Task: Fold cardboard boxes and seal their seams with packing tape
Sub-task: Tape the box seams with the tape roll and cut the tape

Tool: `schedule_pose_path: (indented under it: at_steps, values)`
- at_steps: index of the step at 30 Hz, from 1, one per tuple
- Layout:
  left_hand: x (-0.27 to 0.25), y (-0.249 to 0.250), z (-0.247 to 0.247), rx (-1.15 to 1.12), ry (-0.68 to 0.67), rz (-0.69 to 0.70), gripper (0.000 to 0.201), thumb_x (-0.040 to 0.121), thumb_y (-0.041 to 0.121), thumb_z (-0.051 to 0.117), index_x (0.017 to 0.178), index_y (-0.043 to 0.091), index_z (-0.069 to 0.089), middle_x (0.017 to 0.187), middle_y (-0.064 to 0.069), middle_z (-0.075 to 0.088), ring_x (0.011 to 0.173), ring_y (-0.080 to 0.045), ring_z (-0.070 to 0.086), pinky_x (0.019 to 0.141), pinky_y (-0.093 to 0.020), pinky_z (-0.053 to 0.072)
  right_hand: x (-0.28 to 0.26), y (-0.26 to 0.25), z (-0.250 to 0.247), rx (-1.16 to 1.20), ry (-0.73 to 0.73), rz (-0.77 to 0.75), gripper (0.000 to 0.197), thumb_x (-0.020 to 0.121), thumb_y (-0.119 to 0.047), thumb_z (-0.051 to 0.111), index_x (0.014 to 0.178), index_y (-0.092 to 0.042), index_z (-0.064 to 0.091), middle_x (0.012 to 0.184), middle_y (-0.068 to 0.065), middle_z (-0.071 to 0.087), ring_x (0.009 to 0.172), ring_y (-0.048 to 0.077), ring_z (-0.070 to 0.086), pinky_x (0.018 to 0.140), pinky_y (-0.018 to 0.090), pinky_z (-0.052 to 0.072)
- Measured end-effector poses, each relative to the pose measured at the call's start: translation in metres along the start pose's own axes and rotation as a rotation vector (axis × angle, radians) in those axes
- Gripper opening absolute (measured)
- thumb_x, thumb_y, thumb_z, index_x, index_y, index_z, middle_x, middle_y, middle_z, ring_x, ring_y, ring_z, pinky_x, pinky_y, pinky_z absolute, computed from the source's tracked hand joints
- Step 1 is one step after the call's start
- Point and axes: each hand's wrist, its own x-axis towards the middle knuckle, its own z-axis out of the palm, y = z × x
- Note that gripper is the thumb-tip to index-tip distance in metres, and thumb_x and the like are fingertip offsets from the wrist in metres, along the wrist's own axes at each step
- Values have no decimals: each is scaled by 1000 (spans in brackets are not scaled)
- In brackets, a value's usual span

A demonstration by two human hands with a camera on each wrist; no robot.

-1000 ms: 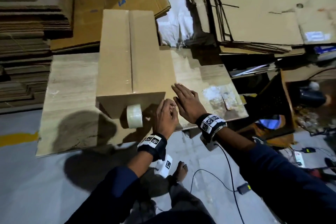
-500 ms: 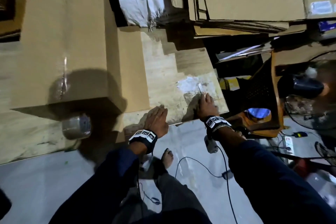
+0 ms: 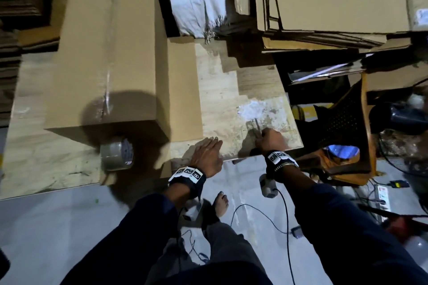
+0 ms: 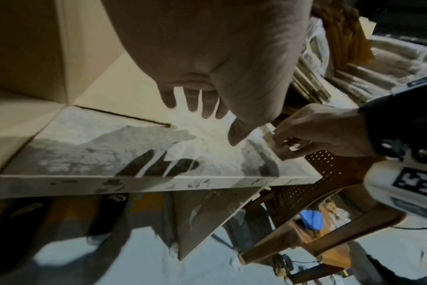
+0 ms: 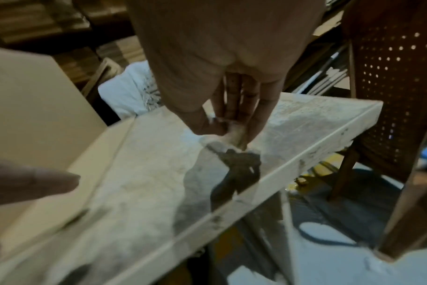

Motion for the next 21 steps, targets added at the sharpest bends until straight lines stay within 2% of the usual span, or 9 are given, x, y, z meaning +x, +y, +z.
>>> schedule_pose_path:
  at_steps: [2,5,7,9,12,14,16,18,21]
  values:
    - [-14,1,-12,-2,147,-3,60,100,27,56,157,17,41,166,-4,38,158,-25,22,126,-44,20,-16,-22,-3,126,32,-77,26,91,-35,71,91,-10,75,87,14,75,84,34,71,66,31,46]
    - [-42,-2,-37,-84,346,28,49,96,23,57,144,16,57,151,-6,57,151,-25,39,123,-42,27,-44,-78,-13,210,95,-229,21,86,-33,69,95,-15,76,91,11,74,84,33,70,66,27,37]
    - [-56,-6,-56,-149,458,96,44,91,19,57,135,16,64,142,-6,64,140,-26,52,119,-42,36,-60,-122,-23,286,163,-315,21,88,-30,67,101,-15,74,95,10,71,86,32,67,67,30,39]
    - [-76,-16,-81,-241,565,157,39,89,16,56,126,15,67,131,-5,68,125,-25,61,109,-42,46,-80,-168,-31,405,244,-400,17,94,-25,64,105,-13,68,95,8,70,85,29,66,68,32,43]
    - [-105,-38,-114,-344,749,142,28,91,15,56,114,16,72,116,-4,72,107,-24,65,96,-38,51,-110,-225,-35,547,300,-524,11,102,-26,52,110,-19,55,91,2,71,81,25,67,66,36,48]
    - [-127,-60,-129,-355,863,11,20,92,17,59,106,21,73,109,-1,72,104,-25,64,91,-34,46,-129,-255,-31,514,267,-620,13,106,-33,44,114,-24,48,90,0,69,77,24,66,62,36,46]
    - [-147,-84,-137,-374,922,-170,14,92,17,61,99,24,71,103,0,69,102,-28,61,89,-35,39,-144,-279,-26,396,249,-724,20,108,-40,39,117,-24,47,91,1,66,78,24,61,61,39,44]
    - [-165,-104,-142,-402,948,-352,11,91,20,62,97,27,68,102,1,65,104,-28,58,88,-37,39,-153,-299,-22,274,293,-780,21,107,-40,40,117,-22,48,97,5,65,92,26,57,66,41,45]
    - [-178,-127,-146,-566,870,-620,21,91,30,68,110,23,65,119,-3,61,117,-28,53,89,-33,34,-162,-316,-14,140,341,-777,20,103,-30,50,119,-20,52,113,7,66,115,29,52,82,45,48]
